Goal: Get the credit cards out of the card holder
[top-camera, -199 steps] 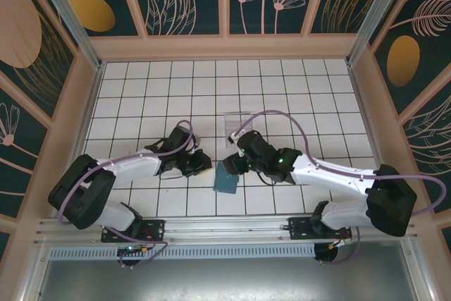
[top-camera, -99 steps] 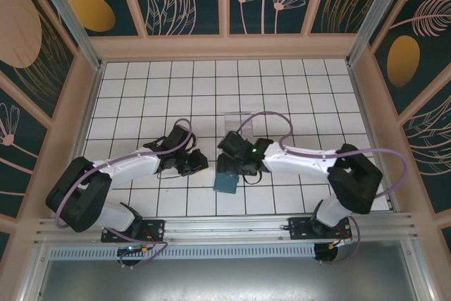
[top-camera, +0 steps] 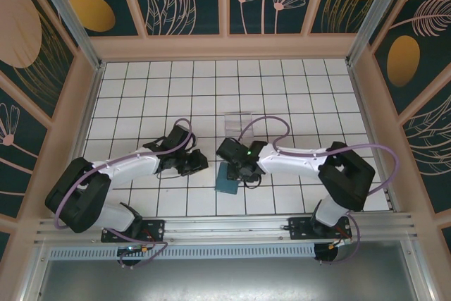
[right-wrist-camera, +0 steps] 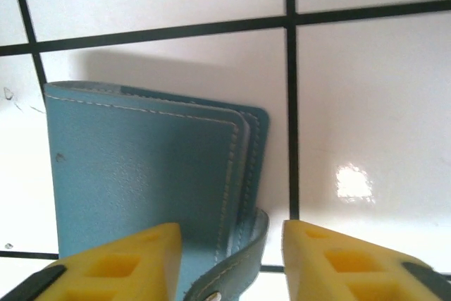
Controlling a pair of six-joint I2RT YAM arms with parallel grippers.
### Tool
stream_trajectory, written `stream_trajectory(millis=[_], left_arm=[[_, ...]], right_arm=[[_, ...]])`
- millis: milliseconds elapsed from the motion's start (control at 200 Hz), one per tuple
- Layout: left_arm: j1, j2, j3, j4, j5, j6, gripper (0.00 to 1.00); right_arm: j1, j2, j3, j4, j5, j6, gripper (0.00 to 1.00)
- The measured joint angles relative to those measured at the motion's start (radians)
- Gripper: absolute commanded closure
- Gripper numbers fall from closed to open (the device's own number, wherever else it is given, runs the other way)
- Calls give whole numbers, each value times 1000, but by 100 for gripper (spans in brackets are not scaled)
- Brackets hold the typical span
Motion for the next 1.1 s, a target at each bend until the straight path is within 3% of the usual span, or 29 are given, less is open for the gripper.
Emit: stream_trajectory(millis=[305, 440, 746, 1101], left_arm=[[0, 0, 2, -4, 6, 11, 80], [-2, 0, 11, -12, 16, 27, 73], [-68, 0, 95, -63, 4, 72, 57], [-116, 29, 137, -85, 2, 94, 37]], right_arm=[[0, -34, -26, -5, 8, 22, 91], [2, -58, -26, -3, 24, 14, 100], [2, -166, -27, 66, 27, 10, 100], [4, -181, -27, 102, 20, 10, 100]])
